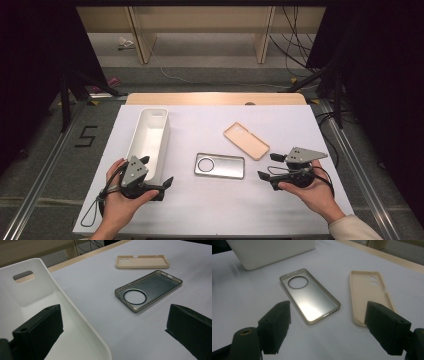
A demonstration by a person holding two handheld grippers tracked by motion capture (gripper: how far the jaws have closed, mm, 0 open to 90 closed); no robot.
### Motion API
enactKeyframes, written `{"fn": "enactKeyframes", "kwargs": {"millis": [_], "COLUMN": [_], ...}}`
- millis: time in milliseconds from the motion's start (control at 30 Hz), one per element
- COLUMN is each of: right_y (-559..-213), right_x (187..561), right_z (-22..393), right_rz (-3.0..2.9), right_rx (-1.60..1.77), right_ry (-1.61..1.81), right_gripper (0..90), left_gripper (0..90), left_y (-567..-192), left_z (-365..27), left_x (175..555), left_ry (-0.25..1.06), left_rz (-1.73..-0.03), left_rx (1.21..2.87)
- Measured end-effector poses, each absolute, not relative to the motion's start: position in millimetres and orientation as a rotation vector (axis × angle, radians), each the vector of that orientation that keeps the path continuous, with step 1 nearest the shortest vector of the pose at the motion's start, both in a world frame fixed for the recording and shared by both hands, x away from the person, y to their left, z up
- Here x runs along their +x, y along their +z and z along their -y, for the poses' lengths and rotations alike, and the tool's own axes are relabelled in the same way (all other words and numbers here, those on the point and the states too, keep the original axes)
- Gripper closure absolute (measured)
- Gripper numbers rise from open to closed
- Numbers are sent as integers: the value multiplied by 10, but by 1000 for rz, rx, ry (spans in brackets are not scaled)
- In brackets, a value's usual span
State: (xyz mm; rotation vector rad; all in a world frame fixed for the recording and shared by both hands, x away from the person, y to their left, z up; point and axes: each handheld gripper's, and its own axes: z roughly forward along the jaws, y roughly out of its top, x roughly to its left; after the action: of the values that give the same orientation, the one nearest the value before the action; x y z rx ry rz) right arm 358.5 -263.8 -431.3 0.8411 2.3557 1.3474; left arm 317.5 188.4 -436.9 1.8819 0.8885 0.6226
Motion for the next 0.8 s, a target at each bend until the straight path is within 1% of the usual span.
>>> {"fn": "enactKeyframes", "kwargs": {"millis": [400, 500, 533, 567, 600, 633, 767, 800], "right_y": [-4329, -4330, -4324, -4316, -4316, -4296, -4286, -4290], "right_x": [3616, 3630, 3640, 3651, 3651, 3689, 3775, 3796], "right_z": [2590, 2589, 2585, 2575, 2575, 2550, 2479, 2453], "right_rz": [-2365, -2359, -2355, -2352, -2352, -2357, -2395, -2405], "right_rx": [826, 826, 819, 815, 815, 797, 791, 790], "right_ry": [1356, 1354, 1348, 1345, 1345, 1341, 1303, 1287], "right_gripper": [243, 267, 296, 358, 358, 508, 798, 840], "left_gripper": [0, 0, 1, 1, 3, 4, 8, 8], "left_y": [-4362, -4364, -4364, -4362, -4362, -4361, -4364, -4363], "left_z": [-1881, -1876, -1876, -1870, -1870, -1865, -1857, -1855], "left_x": [3172, 3175, 3175, 3173, 3173, 3174, 3177, 3179], "left_ry": [625, 627, 627, 626, 626, 628, 626, 626], "left_rz": [-885, -885, -885, -885, -885, -883, -880, -878], "left_rx": [1878, 1879, 1879, 1878, 1878, 1879, 1882, 1882]}}
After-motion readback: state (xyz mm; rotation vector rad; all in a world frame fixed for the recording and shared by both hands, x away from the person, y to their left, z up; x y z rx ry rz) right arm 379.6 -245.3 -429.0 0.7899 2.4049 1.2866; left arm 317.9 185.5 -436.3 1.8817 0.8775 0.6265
